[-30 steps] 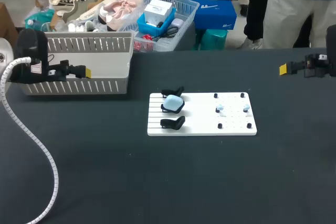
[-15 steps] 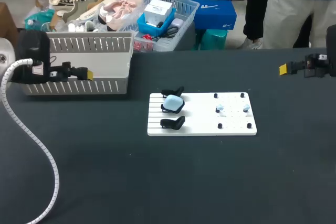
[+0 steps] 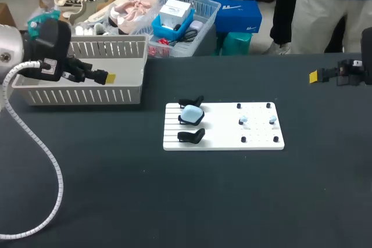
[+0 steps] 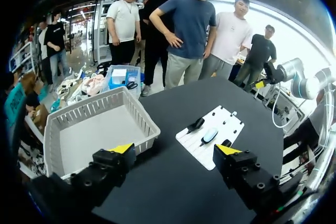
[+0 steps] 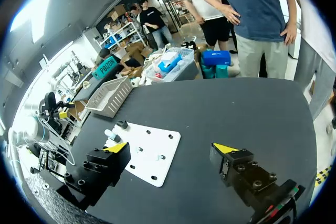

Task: Pick up each earbud case from the left stands, insert the matching earbuds, close the lid, and place the case in the box.

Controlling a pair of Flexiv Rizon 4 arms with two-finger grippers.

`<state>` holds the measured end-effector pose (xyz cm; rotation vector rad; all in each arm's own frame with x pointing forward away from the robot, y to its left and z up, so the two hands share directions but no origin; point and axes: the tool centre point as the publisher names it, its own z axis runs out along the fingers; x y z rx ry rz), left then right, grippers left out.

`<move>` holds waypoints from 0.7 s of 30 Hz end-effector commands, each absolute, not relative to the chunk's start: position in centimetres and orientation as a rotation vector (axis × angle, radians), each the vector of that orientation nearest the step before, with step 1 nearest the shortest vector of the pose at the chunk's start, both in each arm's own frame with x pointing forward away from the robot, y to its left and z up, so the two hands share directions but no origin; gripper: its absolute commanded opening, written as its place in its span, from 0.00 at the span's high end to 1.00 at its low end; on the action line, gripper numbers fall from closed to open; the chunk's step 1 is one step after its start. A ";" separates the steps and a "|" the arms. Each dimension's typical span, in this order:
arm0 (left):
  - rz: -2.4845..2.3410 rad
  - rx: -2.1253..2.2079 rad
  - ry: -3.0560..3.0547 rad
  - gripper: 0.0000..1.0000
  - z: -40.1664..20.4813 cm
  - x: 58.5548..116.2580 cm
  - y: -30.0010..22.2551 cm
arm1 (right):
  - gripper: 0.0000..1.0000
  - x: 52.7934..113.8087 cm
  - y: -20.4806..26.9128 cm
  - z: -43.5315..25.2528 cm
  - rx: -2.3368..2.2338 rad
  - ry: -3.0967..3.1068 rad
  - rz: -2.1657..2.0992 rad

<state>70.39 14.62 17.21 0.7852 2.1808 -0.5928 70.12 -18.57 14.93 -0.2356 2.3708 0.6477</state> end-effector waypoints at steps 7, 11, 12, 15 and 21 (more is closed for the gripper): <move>-0.739 1.202 1.955 0.00 17.2 71.6 13.8 | 0.00 70.1 -18.6 14.9 -0.236 2.372 0.646; -0.745 1.309 1.899 0.00 16.8 72.0 13.2 | 0.00 70.1 -18.6 14.9 -0.236 2.372 0.646; -0.748 1.330 1.890 0.00 16.8 72.1 13.1 | 0.00 70.1 -18.6 14.9 -0.236 2.372 0.646; -0.765 1.369 1.860 0.00 16.5 72.5 12.5 | 0.00 70.1 -18.6 14.9 -0.236 2.372 0.646; -0.788 1.468 1.792 0.00 15.4 72.5 11.1 | 0.00 70.1 -18.6 14.9 -0.236 2.372 0.646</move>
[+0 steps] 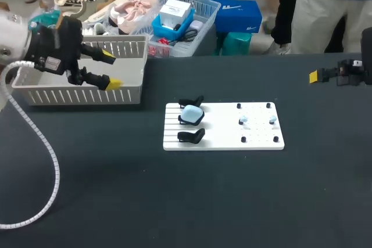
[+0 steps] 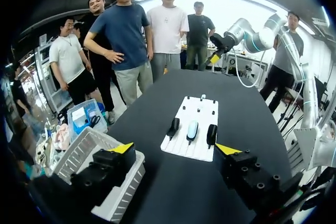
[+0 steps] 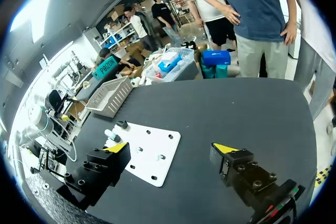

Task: Pick up each earbud case from the left stands, insert the matching earbuds, close the lid, and place the case in the box.

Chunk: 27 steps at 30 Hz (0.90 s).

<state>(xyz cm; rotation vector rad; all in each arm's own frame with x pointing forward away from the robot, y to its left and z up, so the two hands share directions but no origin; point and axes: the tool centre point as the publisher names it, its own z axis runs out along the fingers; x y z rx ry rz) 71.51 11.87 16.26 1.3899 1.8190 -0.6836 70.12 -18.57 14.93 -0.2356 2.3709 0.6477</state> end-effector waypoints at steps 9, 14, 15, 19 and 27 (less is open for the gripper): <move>-0.833 1.545 1.731 0.00 13.2 72.6 8.6 | 0.00 70.1 -18.6 14.9 -0.236 2.372 0.646; -0.845 1.578 1.694 0.00 12.1 72.6 7.3 | 0.00 70.1 -18.6 14.9 -0.236 2.372 0.646; -0.842 1.595 1.677 0.00 11.8 72.6 7.1 | 0.00 70.1 -18.6 14.9 -0.236 2.372 0.646; -0.827 1.620 1.653 0.00 10.5 72.5 6.0 | 0.00 70.1 -18.6 14.9 -0.236 2.372 0.646; -0.814 1.617 1.654 0.00 8.5 73.1 4.0 | 0.00 70.1 -18.6 14.9 -0.236 2.372 0.646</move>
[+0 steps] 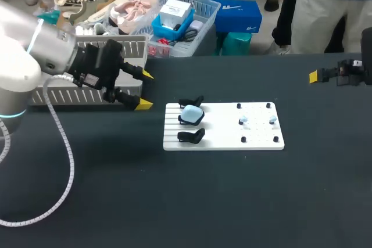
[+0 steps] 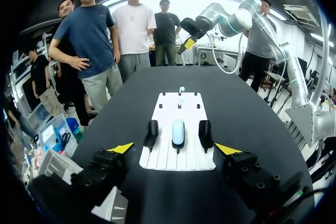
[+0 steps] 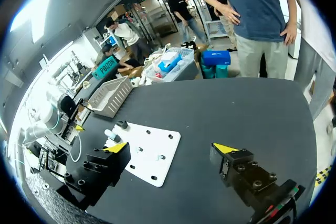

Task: Pick up each earbud case from the left stands, insert the matching earbuds, close the lid, and place the case in the box.

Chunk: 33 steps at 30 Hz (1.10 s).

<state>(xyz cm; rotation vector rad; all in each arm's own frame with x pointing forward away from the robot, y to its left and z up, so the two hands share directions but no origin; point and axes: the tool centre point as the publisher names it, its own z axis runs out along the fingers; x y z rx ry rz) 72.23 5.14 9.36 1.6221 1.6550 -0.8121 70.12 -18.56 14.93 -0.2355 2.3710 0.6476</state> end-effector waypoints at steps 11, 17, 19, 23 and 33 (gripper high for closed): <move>-0.804 1.581 1.662 0.42 6.4 73.3 2.0 | 0.00 70.1 -18.6 14.9 -0.236 2.372 0.646; -0.846 1.565 1.662 0.24 5.9 72.6 1.4 | 0.00 70.1 -18.6 14.9 -0.236 2.372 0.646; -0.857 1.565 1.652 0.20 5.9 72.2 1.3 | 0.00 70.1 -18.6 14.9 -0.236 2.372 0.646; -0.874 1.561 1.649 0.18 5.5 71.5 1.0 | 0.00 70.1 -18.6 14.9 -0.236 2.372 0.646; -0.844 1.476 1.631 0.09 3.6 71.1 -0.5 | 0.00 70.1 -18.6 14.9 -0.236 2.372 0.646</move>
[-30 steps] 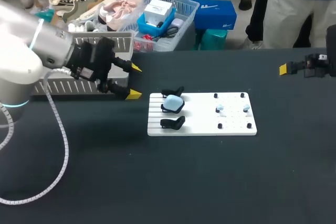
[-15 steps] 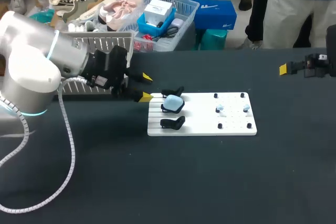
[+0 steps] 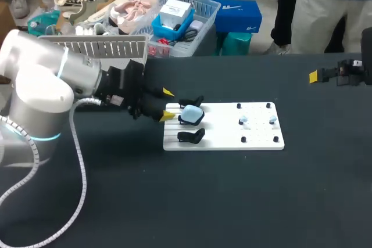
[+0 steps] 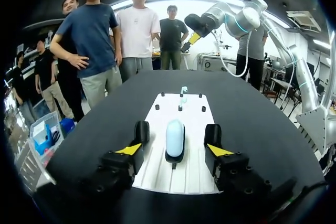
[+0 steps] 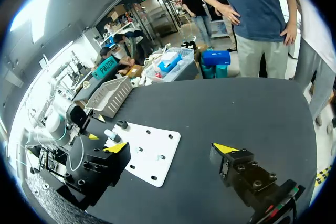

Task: Pick up each earbud case from the left stands, insert the matching earbuds, close the lid, and place the case in the box.

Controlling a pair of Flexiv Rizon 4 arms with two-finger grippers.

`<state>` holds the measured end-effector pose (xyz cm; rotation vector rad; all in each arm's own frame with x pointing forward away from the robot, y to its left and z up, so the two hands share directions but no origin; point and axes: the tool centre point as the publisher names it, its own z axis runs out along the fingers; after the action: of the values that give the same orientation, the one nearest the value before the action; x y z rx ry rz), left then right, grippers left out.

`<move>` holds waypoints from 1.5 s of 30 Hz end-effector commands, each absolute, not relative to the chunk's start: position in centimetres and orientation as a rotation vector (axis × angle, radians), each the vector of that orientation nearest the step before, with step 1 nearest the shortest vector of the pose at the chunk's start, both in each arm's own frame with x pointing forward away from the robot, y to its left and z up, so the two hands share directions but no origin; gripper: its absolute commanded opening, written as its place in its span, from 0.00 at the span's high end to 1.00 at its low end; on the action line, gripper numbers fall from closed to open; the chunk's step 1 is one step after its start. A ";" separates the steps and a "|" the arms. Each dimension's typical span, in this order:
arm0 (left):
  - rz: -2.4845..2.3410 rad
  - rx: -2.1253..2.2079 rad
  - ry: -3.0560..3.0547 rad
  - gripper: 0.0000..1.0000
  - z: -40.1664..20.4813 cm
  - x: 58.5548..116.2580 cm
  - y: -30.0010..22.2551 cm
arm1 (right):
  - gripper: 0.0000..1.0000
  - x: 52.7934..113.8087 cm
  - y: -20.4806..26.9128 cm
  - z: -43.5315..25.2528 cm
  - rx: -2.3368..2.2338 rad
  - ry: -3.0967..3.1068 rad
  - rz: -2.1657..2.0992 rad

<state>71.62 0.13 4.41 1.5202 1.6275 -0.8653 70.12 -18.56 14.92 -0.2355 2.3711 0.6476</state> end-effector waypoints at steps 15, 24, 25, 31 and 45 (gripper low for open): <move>-0.878 1.489 1.633 0.18 3.2 71.1 -2.0 | 0.00 70.1 -18.6 14.9 -0.236 2.372 0.646; -0.901 1.478 1.657 0.22 3.3 72.3 -2.6 | 0.00 70.1 -18.6 14.9 -0.236 2.372 0.646; -0.901 1.479 1.658 0.22 3.3 72.3 -2.6 | 0.00 70.1 -18.6 14.9 -0.236 2.372 0.646; -0.902 1.495 1.659 0.29 3.0 72.2 -2.5 | 0.00 70.1 -18.6 14.9 -0.236 2.372 0.646; -0.900 1.513 1.666 0.41 2.3 72.2 -2.5 | 0.00 70.1 -18.6 14.9 -0.236 2.372 0.646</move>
<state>71.94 -2.41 2.37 1.5059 1.6647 -0.8961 70.13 -18.56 14.93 -0.2355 2.3711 0.6475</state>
